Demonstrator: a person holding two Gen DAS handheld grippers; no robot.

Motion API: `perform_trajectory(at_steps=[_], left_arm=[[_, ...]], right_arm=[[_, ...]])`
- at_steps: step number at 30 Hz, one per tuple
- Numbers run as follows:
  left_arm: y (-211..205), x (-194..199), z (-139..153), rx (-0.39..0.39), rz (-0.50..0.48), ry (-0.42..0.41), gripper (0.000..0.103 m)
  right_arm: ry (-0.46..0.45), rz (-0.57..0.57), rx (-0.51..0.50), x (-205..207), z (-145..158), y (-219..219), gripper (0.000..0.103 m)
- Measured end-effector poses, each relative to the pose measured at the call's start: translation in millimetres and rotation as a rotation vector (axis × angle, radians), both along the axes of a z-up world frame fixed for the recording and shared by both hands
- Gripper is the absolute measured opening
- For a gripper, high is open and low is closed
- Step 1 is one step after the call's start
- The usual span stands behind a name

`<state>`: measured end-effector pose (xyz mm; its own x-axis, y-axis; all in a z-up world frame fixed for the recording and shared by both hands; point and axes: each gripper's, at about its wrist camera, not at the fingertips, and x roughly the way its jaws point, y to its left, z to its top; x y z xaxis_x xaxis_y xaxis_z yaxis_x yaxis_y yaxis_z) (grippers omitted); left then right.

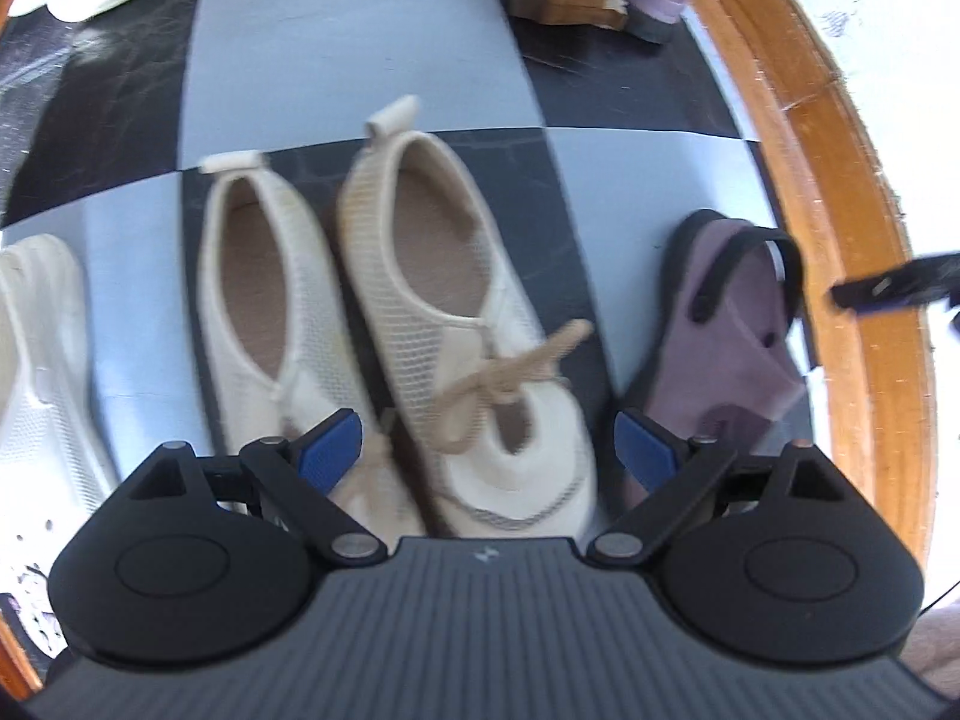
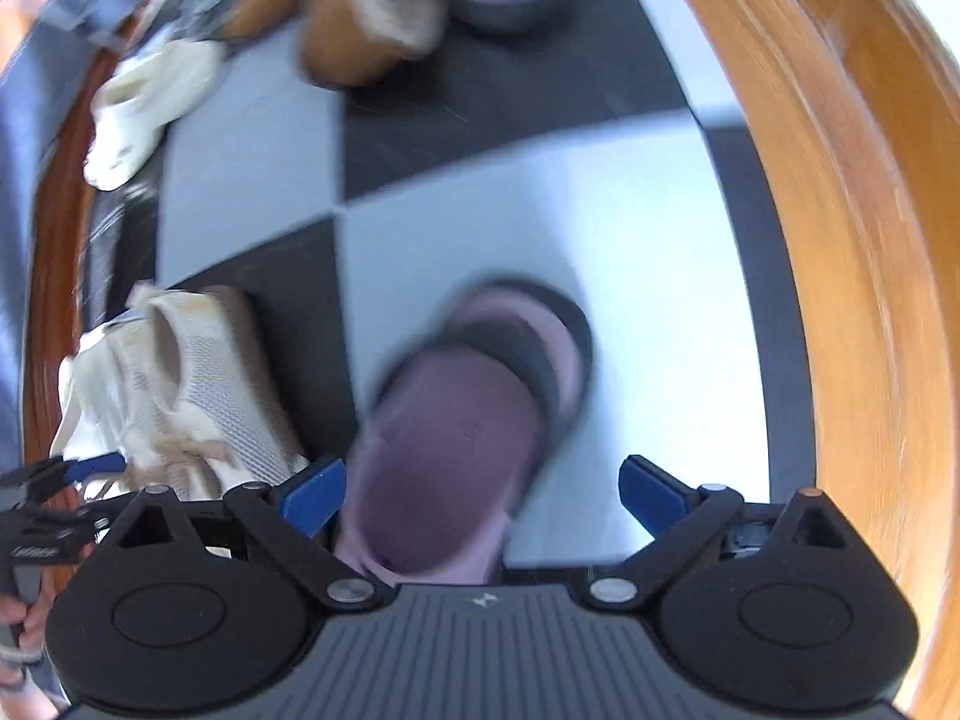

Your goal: Organize scattered shoes

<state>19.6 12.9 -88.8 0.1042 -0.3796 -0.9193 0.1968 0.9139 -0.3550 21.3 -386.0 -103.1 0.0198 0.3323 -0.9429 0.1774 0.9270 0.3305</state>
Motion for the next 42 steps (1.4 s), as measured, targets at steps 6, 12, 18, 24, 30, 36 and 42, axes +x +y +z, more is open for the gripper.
perform_trajectory(at_steps=[6, 12, 18, 24, 30, 36, 42], left_arm=[[-22.4, -4.6, 3.3, 0.027, -0.051, -0.009, 0.092], [-28.5, -3.2, 14.4, 0.022, -0.042, -0.027, 0.092], [-49.3, 7.5, 21.1, 0.008, -0.081, -0.002, 0.092], [-84.7, 50.4, 50.3, 0.039, -0.123, -0.077, 0.092], [-159.5, 154.1, 61.9, 0.076, -0.125, -0.213, 0.095], [-234.4, 246.7, 17.7, 0.064, -0.108, -0.348, 0.095], [-294.1, 307.9, -2.0, 0.273, -0.132, -0.452, 0.095]], right_arm=[[0.063, -0.040, 0.112, -5.6, -77.3, -0.2, 0.037], [-0.068, 0.104, 0.005, 16.4, -56.8, -5.1, 0.026], [-0.305, 0.184, -0.167, 50.5, -4.7, -5.5, 0.028], [-0.426, 0.052, -0.037, 54.7, 22.3, -24.3, 0.078], [-0.368, -0.136, 0.042, 47.1, 3.6, -69.6, 0.082], [-0.328, -0.396, 0.356, 75.0, -7.5, -119.2, 0.082], [-0.460, -0.210, 0.171, 125.6, 35.4, -109.4, 0.089]])
